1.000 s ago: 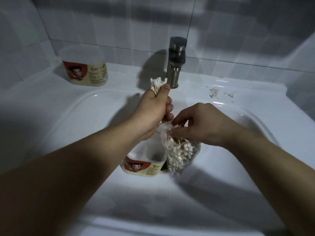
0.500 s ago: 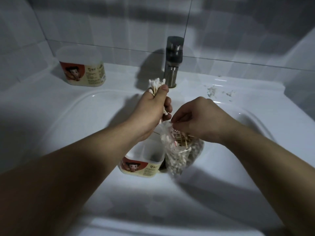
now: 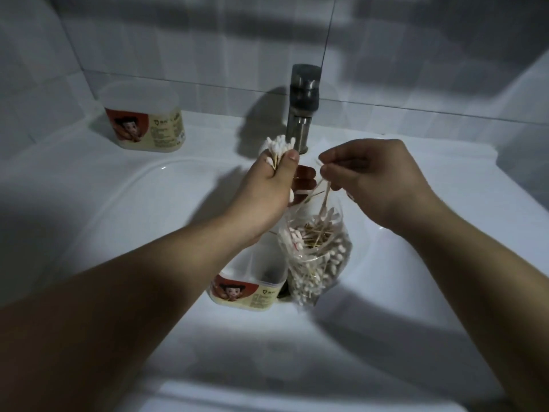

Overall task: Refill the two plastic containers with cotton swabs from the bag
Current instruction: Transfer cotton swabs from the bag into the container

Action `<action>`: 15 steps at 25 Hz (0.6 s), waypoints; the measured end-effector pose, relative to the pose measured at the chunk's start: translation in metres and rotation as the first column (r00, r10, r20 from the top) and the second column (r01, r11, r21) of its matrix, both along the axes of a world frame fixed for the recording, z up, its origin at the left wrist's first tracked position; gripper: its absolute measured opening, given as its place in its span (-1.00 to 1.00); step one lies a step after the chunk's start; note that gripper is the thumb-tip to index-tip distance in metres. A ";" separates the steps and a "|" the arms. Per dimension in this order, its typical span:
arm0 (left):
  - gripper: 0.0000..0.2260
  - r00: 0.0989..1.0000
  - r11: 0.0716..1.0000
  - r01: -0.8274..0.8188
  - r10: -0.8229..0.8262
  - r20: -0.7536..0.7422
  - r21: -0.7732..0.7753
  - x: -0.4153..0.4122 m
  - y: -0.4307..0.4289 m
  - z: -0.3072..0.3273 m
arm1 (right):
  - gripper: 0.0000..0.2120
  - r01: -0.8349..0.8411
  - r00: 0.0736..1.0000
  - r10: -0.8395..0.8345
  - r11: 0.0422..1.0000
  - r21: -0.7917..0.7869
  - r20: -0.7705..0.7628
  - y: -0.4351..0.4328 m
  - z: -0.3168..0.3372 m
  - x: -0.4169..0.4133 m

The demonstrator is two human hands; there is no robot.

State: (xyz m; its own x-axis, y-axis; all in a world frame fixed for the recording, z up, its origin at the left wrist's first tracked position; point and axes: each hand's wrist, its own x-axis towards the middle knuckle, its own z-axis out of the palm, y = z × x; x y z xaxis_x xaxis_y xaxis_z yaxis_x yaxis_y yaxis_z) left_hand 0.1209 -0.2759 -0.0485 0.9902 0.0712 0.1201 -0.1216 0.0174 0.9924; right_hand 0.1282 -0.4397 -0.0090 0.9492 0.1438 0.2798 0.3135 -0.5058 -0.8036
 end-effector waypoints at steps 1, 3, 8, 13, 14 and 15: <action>-0.73 1.000 0.997 0.005 -0.006 0.018 0.077 -0.001 0.001 -0.001 | -0.90 0.005 1.000 -0.005 0.999 0.049 0.006 0.000 0.001 0.000; -0.72 0.997 0.984 0.046 -0.056 0.055 0.173 -0.001 0.002 -0.002 | -0.89 -0.006 1.000 0.004 0.991 0.137 0.010 0.000 0.004 -0.002; -0.77 0.965 0.952 0.222 -0.245 0.089 0.209 -0.003 0.000 -0.003 | -0.81 -0.027 1.000 0.029 0.968 0.249 -0.006 0.004 0.001 -0.002; -0.88 0.954 0.939 0.270 -0.291 0.073 0.216 -0.003 0.001 -0.003 | -0.82 -0.025 1.000 0.023 0.988 0.155 0.015 0.003 -0.002 -0.001; -0.90 0.954 0.938 0.272 -0.291 0.063 0.213 -0.003 0.001 -0.003 | -0.81 -0.015 1.000 0.012 0.989 0.147 0.019 0.003 -0.002 -0.001; -0.90 0.957 0.939 0.267 -0.285 0.057 0.218 -0.003 0.000 -0.002 | -0.81 -0.002 1.000 -0.001 0.989 0.148 0.019 0.003 -0.002 0.000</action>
